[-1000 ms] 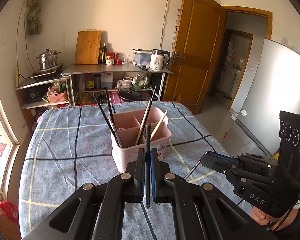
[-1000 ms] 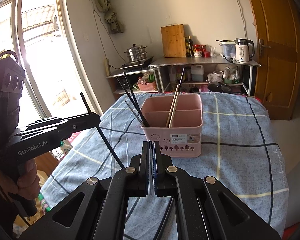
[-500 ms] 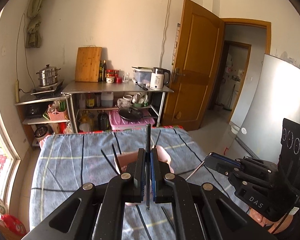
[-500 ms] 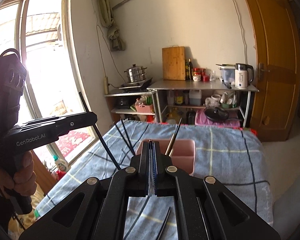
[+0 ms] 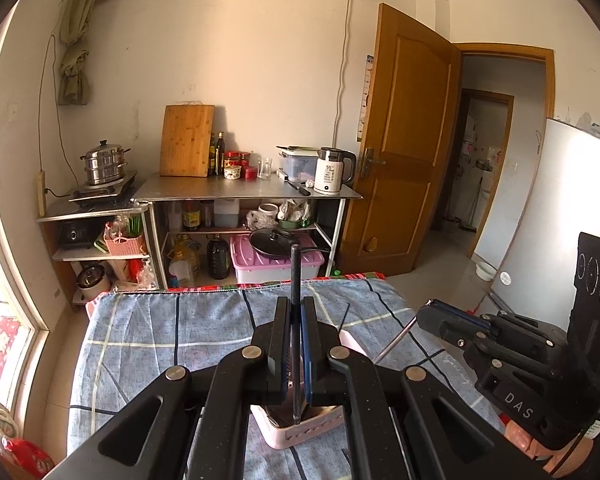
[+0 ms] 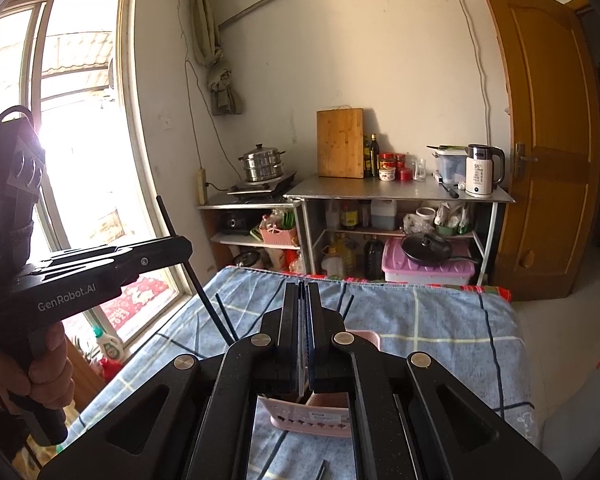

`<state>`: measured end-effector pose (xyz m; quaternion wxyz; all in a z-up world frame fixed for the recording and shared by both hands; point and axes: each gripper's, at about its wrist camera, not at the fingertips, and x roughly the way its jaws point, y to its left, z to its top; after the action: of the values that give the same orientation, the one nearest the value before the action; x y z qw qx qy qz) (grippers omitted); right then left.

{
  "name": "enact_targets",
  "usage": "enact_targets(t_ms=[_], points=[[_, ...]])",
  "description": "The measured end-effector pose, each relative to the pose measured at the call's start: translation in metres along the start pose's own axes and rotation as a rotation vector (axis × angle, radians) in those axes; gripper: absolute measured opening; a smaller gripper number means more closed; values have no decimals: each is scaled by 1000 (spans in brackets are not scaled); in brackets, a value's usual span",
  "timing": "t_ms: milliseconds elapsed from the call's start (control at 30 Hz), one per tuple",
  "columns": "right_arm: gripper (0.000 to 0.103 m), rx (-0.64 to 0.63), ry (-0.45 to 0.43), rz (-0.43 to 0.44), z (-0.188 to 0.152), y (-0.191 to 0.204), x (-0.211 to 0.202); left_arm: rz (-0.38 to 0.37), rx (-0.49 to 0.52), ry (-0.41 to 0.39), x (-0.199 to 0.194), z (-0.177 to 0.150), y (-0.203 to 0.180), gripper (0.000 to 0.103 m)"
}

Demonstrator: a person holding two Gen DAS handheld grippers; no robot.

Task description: Organize utensils

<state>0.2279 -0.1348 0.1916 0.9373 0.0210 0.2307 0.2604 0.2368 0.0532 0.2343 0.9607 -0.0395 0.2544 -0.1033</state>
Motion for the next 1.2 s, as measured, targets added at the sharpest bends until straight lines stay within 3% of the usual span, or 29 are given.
enact_targets(t_ms=[733,967,1200], points=[[3,40,161,-5,-46,-13,45,19,-44,136,56,-56,17,4],[3,42,200,-6,-53,-14,51,26,-35,144,56,-63,15,5],[4,31,182,-10,-51,-13,42,29,-48,121,43,-63,17,8]])
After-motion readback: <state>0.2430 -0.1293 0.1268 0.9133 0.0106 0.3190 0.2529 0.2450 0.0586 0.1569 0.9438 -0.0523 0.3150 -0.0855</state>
